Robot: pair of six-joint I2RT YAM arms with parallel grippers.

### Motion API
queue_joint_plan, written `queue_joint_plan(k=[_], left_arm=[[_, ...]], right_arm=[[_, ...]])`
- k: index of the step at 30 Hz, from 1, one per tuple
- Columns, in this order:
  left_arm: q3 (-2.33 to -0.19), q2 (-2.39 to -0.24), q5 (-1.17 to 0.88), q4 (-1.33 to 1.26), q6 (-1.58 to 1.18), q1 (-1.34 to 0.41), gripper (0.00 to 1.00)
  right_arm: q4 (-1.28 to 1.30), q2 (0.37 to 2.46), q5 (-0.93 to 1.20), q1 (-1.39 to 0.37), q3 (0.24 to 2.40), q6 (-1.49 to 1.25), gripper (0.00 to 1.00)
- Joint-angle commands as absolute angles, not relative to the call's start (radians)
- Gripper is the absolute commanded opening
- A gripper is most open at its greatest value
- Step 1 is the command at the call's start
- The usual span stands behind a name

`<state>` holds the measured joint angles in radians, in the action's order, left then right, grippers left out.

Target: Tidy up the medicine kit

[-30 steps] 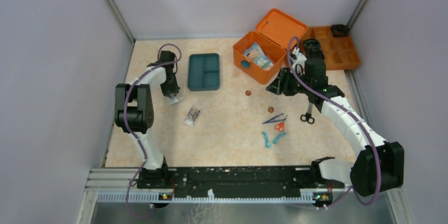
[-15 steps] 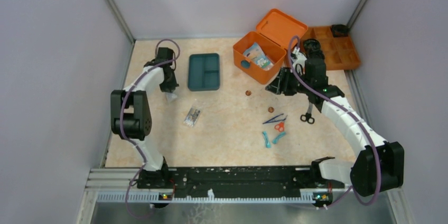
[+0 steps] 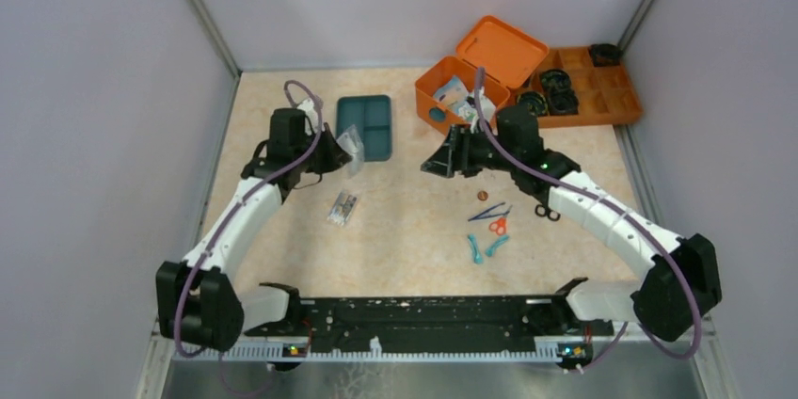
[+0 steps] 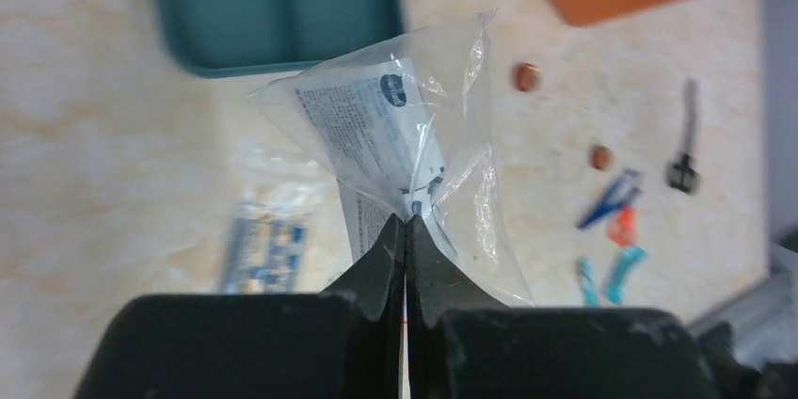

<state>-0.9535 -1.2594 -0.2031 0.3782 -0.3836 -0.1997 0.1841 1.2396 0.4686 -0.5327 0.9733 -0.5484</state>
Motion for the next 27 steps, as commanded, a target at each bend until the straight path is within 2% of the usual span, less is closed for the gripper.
queue_joint_plan(k=[1, 8, 18, 24, 27], left_arm=[[-0.849, -1.139, -0.467, 0.102, -0.478, -0.27, 0.0], [-0.787, -1.074, -0.515, 0.031, -0.469, -0.352, 0.0], [-0.777, -1.082, -0.55, 0.008, -0.44, -0.412, 0.0], [-0.779, -1.083, -0.539, 0.008, -0.428, -0.426, 0.0], [-0.775, -1.08, -0.524, 0.008, -0.423, -0.427, 0.0]], right_arm=[[0.051, 1.3, 0.431, -0.642, 1.064, -0.652, 0.66], [0.088, 1.397, 0.387, -0.749, 1.159, -0.639, 0.7], [0.129, 1.464, 0.281, -0.757, 1.219, -0.612, 0.67], [0.138, 1.51, 0.269, -0.757, 1.238, -0.617, 0.45], [0.132, 1.504, 0.262, -0.758, 1.229, -0.618, 0.27]])
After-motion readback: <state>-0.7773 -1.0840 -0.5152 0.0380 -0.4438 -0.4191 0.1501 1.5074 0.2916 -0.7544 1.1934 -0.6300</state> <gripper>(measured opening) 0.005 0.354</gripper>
